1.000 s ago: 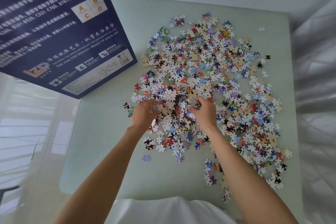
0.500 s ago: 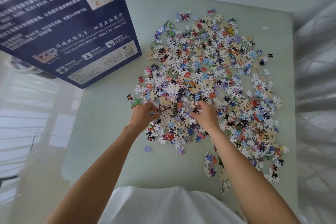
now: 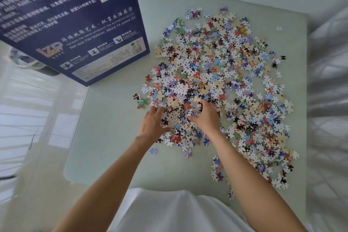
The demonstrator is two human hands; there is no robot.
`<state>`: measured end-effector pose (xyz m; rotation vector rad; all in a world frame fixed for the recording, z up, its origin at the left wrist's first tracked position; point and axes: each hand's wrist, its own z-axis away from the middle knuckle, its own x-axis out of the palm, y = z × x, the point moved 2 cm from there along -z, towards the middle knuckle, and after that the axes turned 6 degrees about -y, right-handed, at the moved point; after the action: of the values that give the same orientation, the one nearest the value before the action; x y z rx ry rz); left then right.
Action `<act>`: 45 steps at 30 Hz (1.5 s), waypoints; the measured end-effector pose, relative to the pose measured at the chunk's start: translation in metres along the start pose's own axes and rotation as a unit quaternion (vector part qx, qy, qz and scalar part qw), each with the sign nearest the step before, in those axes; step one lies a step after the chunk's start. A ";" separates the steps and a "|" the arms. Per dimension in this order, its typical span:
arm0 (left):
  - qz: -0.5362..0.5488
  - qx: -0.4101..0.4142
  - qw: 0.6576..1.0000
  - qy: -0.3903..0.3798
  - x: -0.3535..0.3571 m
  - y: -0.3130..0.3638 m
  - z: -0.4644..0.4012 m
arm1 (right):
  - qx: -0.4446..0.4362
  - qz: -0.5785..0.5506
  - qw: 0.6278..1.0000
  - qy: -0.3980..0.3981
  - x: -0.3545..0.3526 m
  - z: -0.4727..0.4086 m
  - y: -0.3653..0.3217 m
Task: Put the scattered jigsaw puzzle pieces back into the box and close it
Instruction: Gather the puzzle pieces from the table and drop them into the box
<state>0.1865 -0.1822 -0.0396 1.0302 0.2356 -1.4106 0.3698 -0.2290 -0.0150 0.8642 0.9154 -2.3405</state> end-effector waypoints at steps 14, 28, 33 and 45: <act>0.123 0.022 0.988 0.092 -0.025 -0.008 0.002 | -0.065 -0.061 0.992 0.092 -0.016 0.007 0.006; 0.135 0.172 0.939 0.267 -0.119 0.022 0.071 | -0.221 -0.061 0.966 0.118 -0.070 0.059 -0.038; 0.100 0.238 0.882 0.395 -0.215 0.033 0.100 | -0.348 -0.115 0.920 0.142 -0.123 0.073 -0.106; -0.024 0.193 0.821 0.536 -0.396 0.026 0.091 | -0.487 -0.181 0.833 0.189 -0.227 0.059 -0.280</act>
<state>0.0848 0.0236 0.2961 2.1144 0.8165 -0.7727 0.3297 -0.0416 0.2959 0.7166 2.3090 -1.5448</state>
